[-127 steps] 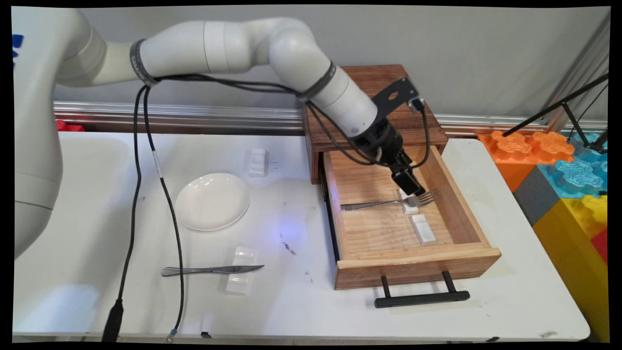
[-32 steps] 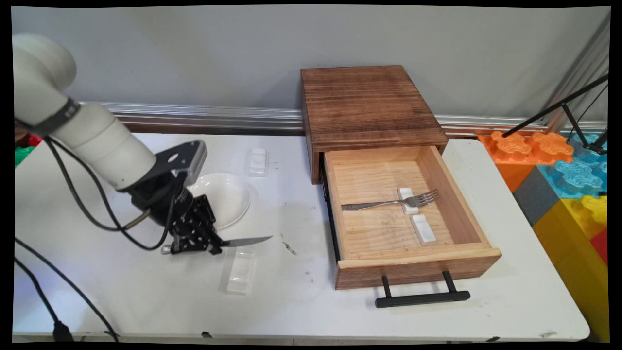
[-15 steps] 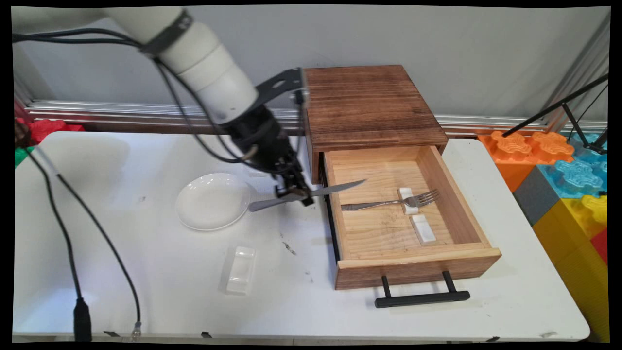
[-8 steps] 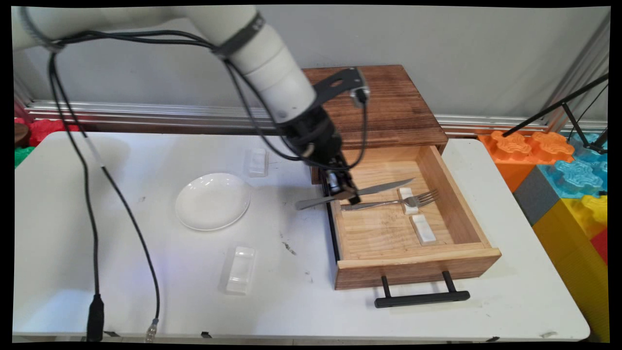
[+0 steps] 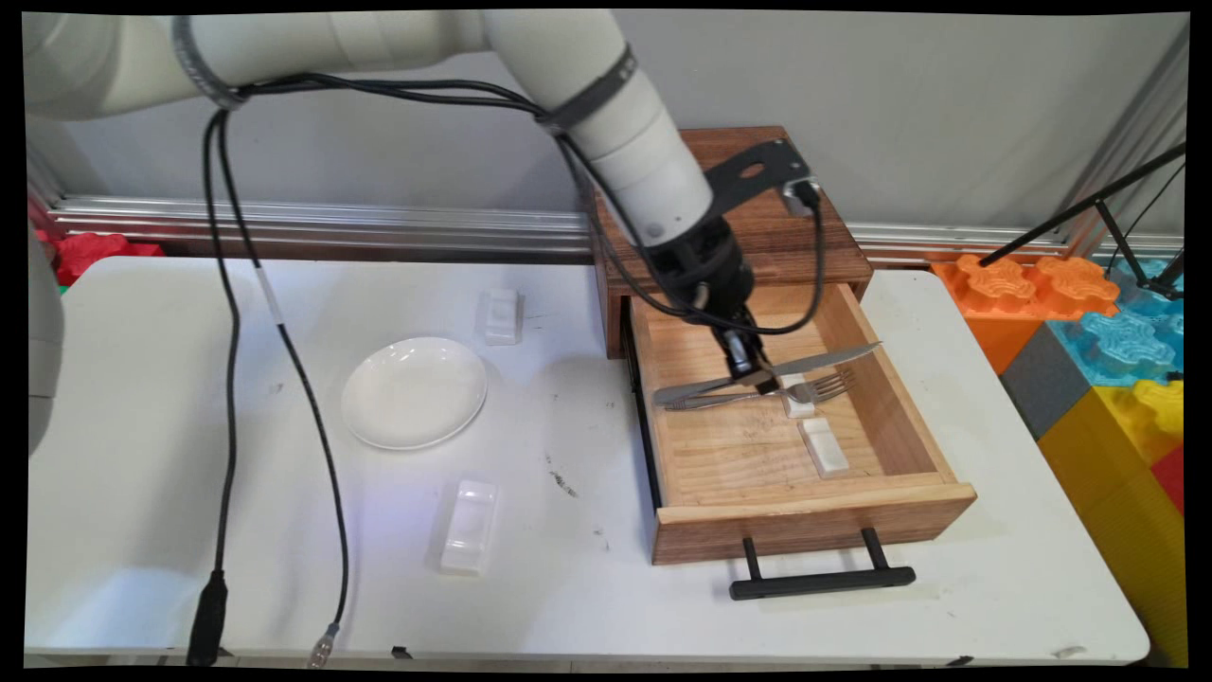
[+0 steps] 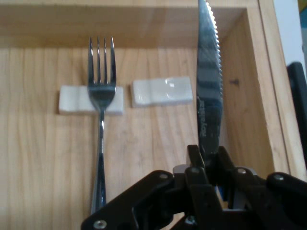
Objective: Place the picked object into the drawer
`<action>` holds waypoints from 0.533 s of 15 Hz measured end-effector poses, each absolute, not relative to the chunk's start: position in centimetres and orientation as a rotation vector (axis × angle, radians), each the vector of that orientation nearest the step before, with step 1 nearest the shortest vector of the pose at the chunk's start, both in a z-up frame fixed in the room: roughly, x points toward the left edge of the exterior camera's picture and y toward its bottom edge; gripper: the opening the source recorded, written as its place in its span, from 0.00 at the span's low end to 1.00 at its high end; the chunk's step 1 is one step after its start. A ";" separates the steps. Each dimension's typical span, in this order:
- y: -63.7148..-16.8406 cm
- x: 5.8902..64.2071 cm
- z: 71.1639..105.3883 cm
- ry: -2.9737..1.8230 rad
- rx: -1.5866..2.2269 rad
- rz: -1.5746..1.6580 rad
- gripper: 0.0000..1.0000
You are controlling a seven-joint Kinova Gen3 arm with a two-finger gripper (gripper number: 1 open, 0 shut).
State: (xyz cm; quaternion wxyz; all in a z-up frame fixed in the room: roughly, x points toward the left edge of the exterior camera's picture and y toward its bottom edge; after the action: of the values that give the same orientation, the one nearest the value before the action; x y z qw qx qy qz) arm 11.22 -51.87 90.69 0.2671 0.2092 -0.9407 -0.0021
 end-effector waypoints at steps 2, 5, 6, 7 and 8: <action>-52.5 9.9 90.1 -2.536 0.558 -0.004 0.00; -53.1 8.5 88.8 -2.539 0.548 -0.004 0.00; -53.2 8.3 88.6 -2.539 0.547 -0.004 0.00; -53.3 7.9 88.1 -2.540 0.546 -0.005 0.00; -53.4 7.6 87.6 -2.540 0.544 -0.007 0.00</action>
State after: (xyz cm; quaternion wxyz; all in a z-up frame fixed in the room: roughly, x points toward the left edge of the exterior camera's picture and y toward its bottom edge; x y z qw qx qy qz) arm 7.56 -53.39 87.62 0.2684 0.2019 -0.9419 -0.0026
